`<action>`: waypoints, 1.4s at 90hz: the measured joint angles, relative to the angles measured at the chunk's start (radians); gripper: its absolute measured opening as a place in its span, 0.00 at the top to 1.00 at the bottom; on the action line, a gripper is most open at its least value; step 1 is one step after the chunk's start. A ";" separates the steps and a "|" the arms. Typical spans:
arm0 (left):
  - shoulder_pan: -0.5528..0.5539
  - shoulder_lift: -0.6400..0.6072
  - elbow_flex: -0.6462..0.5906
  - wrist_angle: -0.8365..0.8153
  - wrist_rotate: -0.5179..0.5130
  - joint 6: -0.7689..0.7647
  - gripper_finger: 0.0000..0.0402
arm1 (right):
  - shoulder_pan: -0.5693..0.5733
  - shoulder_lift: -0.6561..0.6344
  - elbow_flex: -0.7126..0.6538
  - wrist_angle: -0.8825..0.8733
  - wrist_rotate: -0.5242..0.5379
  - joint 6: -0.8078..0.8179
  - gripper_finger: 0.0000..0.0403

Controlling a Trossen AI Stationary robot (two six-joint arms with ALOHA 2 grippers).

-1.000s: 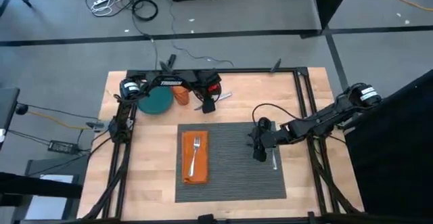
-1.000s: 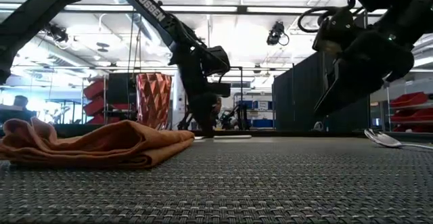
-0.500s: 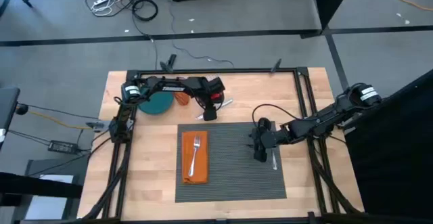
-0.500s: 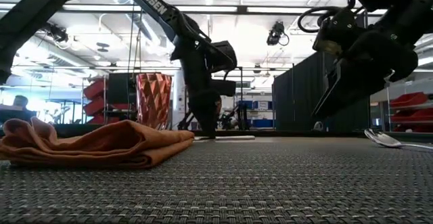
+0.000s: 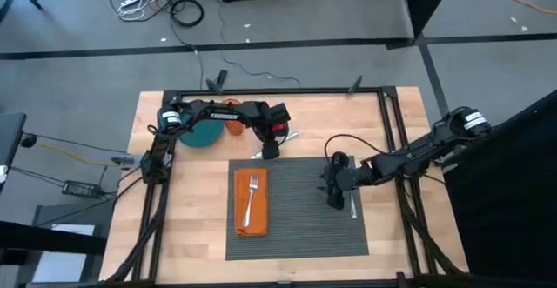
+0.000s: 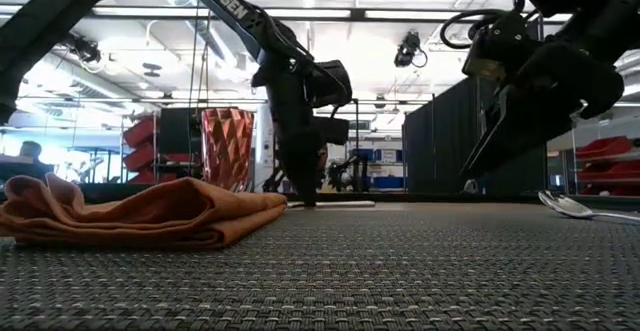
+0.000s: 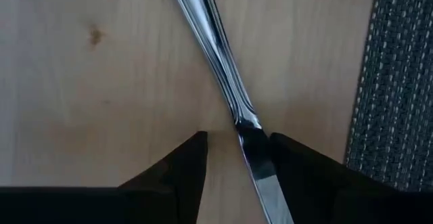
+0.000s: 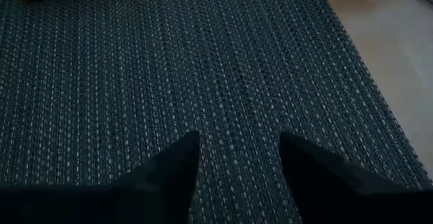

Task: Set table place
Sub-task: Put the silver table knife on the black placemat to the left of the silver spoon

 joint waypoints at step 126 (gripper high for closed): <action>-0.166 0.016 0.070 -0.093 -0.132 0.053 1.00 | 0.000 0.000 0.000 -0.046 -0.004 0.007 0.57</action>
